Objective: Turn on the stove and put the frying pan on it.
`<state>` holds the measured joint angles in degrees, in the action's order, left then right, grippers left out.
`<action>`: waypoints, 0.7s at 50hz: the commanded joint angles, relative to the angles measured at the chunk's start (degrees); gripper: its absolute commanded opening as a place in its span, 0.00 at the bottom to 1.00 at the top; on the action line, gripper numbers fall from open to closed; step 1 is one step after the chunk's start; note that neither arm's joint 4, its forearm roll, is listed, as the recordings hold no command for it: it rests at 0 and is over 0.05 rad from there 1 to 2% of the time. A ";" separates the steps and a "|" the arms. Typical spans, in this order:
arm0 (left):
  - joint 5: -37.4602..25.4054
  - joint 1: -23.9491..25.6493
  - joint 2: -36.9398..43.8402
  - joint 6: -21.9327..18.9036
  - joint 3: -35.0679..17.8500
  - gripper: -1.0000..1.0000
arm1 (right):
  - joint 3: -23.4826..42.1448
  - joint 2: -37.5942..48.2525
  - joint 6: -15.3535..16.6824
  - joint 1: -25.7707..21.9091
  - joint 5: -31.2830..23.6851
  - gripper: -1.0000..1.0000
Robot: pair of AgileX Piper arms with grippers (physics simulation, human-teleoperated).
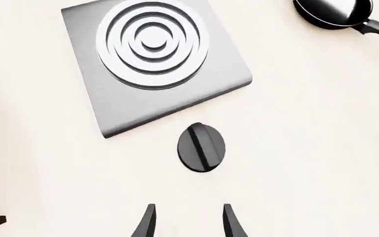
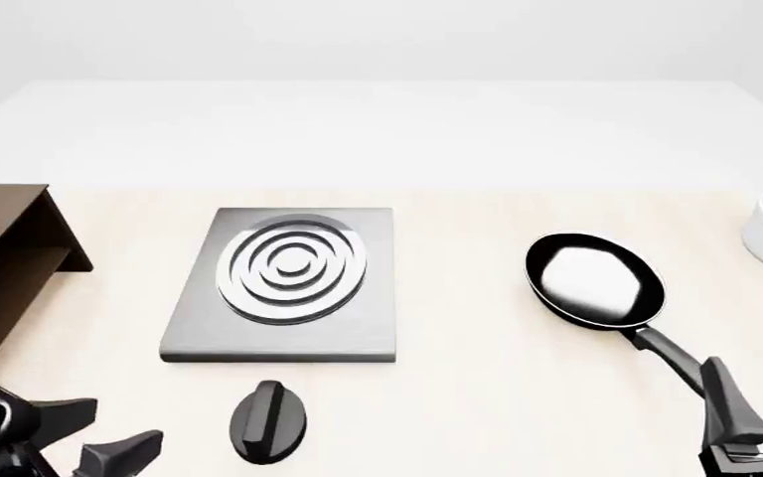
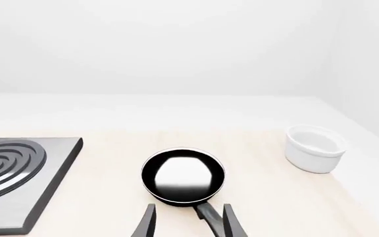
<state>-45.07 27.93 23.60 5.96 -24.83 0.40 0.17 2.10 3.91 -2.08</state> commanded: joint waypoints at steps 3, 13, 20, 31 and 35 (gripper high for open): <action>3.82 3.72 1.95 -2.20 4.38 1.00 | 0.00 -0.05 0.12 0.11 -0.02 1.00; 7.68 4.00 4.27 -5.10 7.04 1.00 | -0.01 -0.07 0.28 0.17 -0.06 1.00; 10.50 5.07 6.43 -4.82 8.05 1.00 | -0.01 -0.07 0.39 0.19 -0.08 1.00; 15.38 6.23 10.41 -4.21 9.51 1.00 | -0.03 -0.04 0.62 0.23 -0.10 1.00; 17.17 7.08 12.22 -3.81 9.55 1.00 | -0.03 -0.03 0.65 0.23 -0.10 1.00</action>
<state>-32.02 33.56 32.28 1.80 -16.32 0.38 0.12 2.61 4.12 -2.17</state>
